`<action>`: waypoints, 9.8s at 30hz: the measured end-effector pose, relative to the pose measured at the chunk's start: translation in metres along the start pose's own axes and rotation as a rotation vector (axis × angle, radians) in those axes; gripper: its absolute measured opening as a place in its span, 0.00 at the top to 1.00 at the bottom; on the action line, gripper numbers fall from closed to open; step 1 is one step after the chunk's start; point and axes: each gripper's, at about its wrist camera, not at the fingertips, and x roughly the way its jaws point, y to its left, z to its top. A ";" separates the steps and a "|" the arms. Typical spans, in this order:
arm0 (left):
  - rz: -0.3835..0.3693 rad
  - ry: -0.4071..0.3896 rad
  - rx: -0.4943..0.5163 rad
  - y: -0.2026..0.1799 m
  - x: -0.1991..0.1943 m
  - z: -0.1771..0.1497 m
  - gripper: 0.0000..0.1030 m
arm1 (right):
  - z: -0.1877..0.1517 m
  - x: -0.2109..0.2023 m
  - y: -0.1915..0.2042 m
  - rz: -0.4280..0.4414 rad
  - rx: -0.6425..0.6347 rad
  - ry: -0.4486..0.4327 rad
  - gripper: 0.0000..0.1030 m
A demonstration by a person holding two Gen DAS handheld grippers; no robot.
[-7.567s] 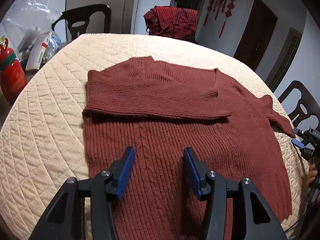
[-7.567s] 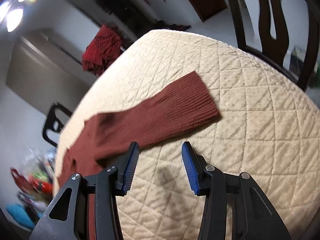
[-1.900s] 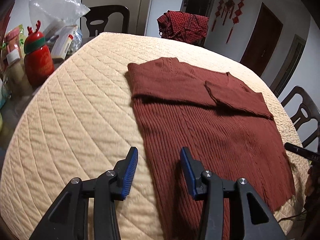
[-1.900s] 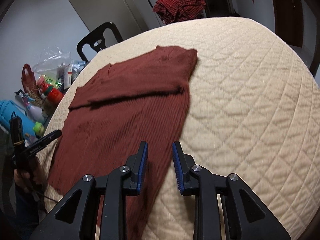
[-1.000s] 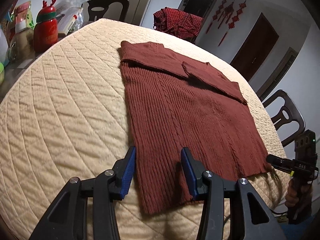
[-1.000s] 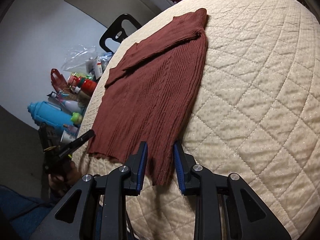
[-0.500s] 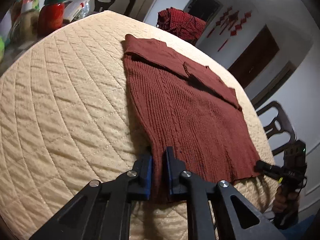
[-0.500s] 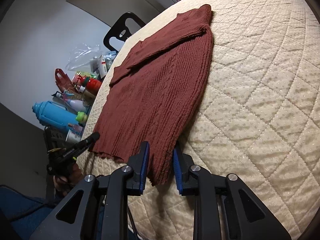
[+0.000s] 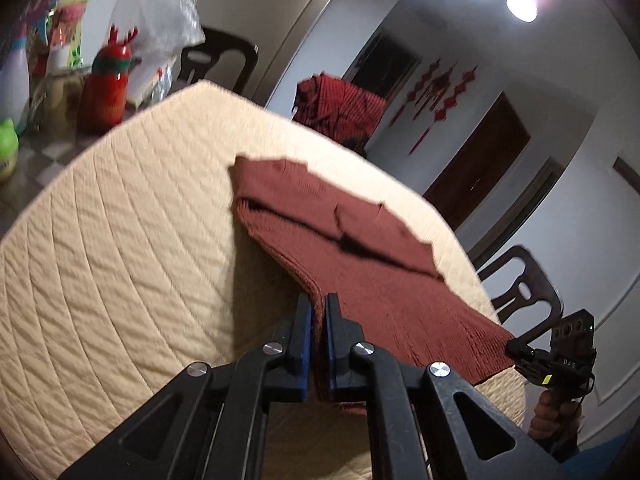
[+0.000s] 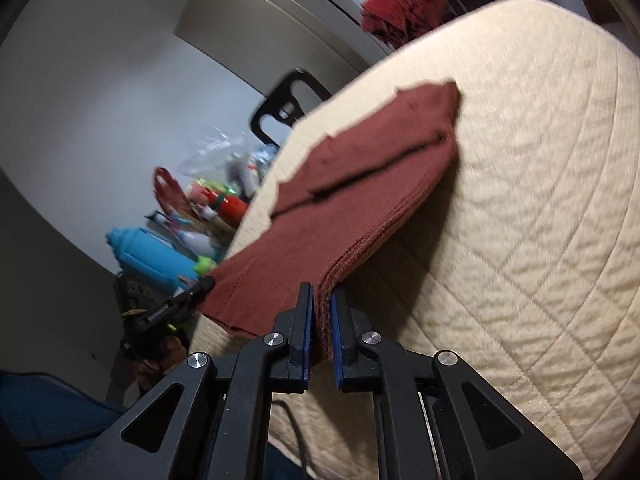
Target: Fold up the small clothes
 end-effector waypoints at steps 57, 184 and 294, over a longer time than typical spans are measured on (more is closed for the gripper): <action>0.177 0.045 0.035 0.016 0.191 0.152 0.67 | 0.198 0.134 -0.070 -0.239 0.082 -0.045 0.74; 0.394 0.154 0.171 -0.013 0.158 0.073 0.73 | 0.078 0.097 -0.055 -0.449 -0.042 -0.074 0.86; 0.217 0.210 0.207 -0.046 0.117 0.044 0.80 | 0.007 0.053 -0.021 -0.460 -0.047 -0.030 0.88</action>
